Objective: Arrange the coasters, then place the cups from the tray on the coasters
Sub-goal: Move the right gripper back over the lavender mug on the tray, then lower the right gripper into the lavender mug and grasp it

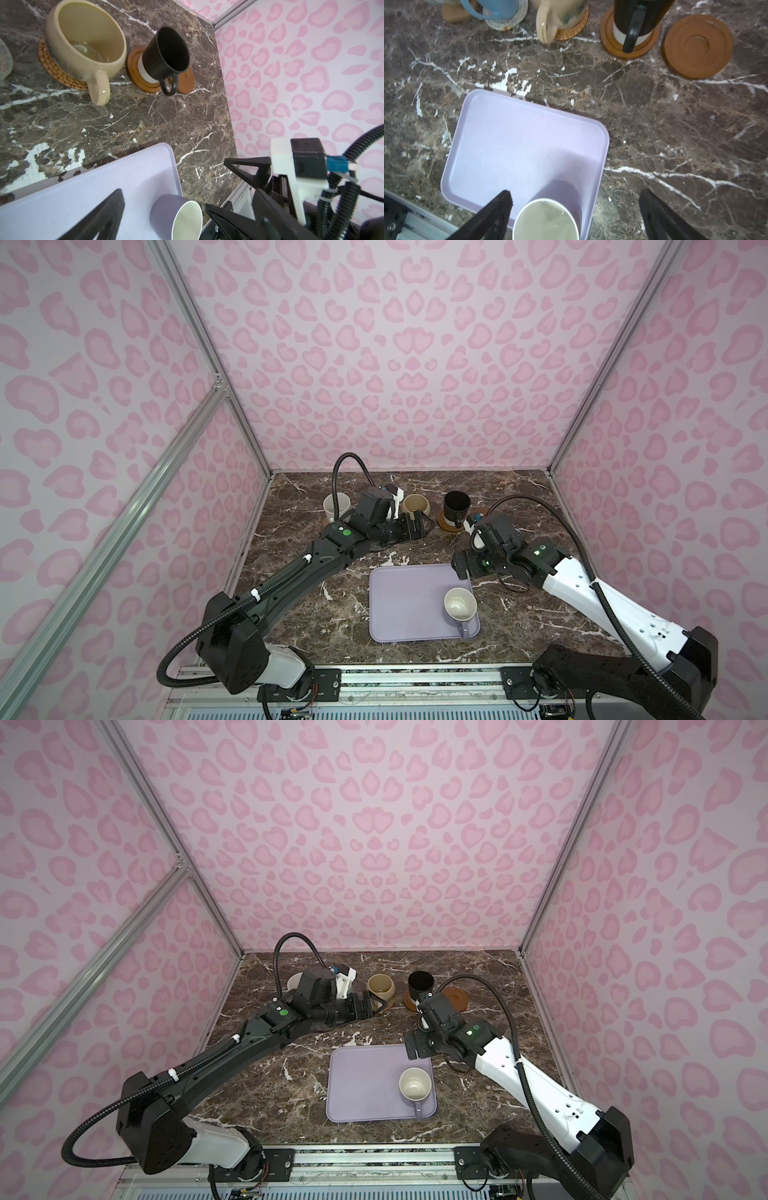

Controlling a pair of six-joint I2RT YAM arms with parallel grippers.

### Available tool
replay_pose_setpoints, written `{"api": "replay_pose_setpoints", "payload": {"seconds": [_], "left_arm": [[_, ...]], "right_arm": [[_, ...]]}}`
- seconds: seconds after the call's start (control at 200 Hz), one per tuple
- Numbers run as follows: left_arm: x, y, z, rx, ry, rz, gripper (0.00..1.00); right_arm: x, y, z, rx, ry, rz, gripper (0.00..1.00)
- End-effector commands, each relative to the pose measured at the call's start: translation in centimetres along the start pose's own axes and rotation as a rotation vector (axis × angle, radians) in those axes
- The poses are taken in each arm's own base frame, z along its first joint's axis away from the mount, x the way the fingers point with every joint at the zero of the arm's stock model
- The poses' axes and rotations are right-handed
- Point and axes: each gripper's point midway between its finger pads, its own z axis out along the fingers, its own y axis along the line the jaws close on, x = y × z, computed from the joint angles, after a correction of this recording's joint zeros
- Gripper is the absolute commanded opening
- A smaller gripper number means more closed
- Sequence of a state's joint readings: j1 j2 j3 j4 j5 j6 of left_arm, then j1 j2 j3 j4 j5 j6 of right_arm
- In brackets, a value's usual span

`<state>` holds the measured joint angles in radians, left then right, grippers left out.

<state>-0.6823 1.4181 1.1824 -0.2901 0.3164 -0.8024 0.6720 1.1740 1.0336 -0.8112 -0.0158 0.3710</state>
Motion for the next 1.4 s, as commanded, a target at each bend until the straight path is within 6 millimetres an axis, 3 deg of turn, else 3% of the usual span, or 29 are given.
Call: {"api": "replay_pose_setpoints", "payload": {"seconds": [0.0,0.095,0.32,0.605,0.97,1.395], "left_arm": [[1.8,-0.4,-0.3,0.014,0.027,0.022,0.98],[3.7,0.0,-0.4,-0.001,0.038,0.018,0.98],[7.4,1.8,0.0,-0.036,0.081,-0.016,0.98],[8.9,2.9,-0.5,-0.07,0.045,-0.048,0.97],[11.0,4.3,-0.3,-0.085,0.036,-0.11,0.97],[11.2,5.6,-1.0,-0.116,-0.009,-0.143,0.97]], "right_arm": [[3.0,-0.1,-0.3,0.024,0.06,0.0,0.98],[5.0,1.1,-0.6,-0.007,0.075,-0.032,0.97],[9.1,1.6,-0.7,0.007,0.114,-0.052,0.97],[12.3,2.6,-0.2,-0.024,0.119,-0.064,0.92],[14.6,4.2,2.2,-0.023,0.133,-0.085,0.98],[14.9,2.6,4.0,0.119,0.074,-0.076,0.52]]}}
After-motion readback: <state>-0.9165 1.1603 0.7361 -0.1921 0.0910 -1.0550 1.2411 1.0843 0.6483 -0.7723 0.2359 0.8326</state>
